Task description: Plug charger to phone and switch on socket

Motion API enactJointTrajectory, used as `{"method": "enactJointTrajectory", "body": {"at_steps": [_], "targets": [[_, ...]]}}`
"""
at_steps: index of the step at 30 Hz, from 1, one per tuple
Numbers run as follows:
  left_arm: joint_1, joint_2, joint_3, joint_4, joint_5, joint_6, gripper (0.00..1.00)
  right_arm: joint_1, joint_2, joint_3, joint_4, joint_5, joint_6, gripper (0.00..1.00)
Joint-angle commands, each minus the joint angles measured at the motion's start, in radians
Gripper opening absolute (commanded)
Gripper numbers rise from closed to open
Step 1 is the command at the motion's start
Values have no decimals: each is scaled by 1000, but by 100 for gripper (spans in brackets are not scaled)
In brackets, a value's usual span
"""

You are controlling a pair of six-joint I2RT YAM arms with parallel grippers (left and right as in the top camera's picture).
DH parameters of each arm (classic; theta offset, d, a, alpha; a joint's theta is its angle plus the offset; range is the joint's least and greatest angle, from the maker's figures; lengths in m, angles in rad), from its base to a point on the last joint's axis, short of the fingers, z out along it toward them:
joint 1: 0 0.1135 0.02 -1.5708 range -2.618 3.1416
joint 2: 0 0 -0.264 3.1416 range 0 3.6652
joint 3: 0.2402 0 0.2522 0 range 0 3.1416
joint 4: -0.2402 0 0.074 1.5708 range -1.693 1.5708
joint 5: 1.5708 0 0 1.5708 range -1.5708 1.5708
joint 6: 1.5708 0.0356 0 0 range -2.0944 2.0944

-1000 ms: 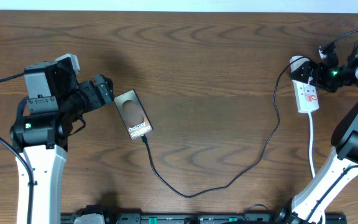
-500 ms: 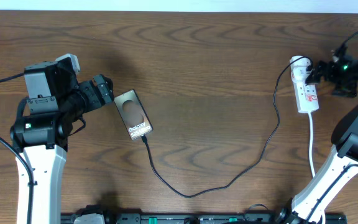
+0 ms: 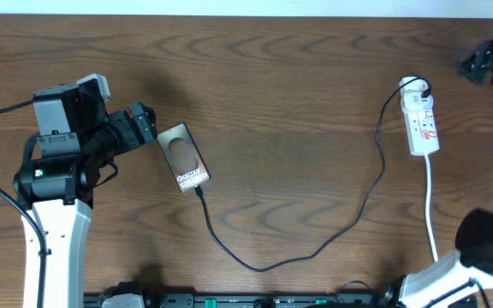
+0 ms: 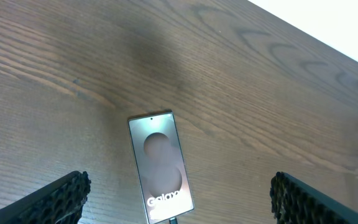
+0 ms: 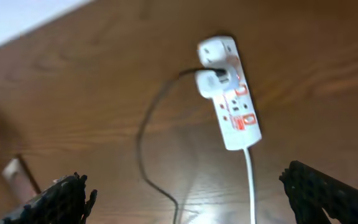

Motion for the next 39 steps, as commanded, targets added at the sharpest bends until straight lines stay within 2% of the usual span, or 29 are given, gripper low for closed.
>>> {"method": "enactJointTrajectory", "body": {"at_steps": [1,25,30,33,39], "targets": [[3,3,14,-3,8,9,95,-2,-31,5,-3,-46,11,99],[3,-3,13,-33,8,10,95,-3,-43,4,-3,-46,11,99],[-1,-42,-49,-13,-45,10,95,-3,-43,4,-3,-38,11,99],[-12,-112,-151,63,-101,10,95,-3,-43,4,-3,-24,11,99],[-22,-419,-486,409,-104,14,95,-3,-43,4,-3,-24,11,99]]}}
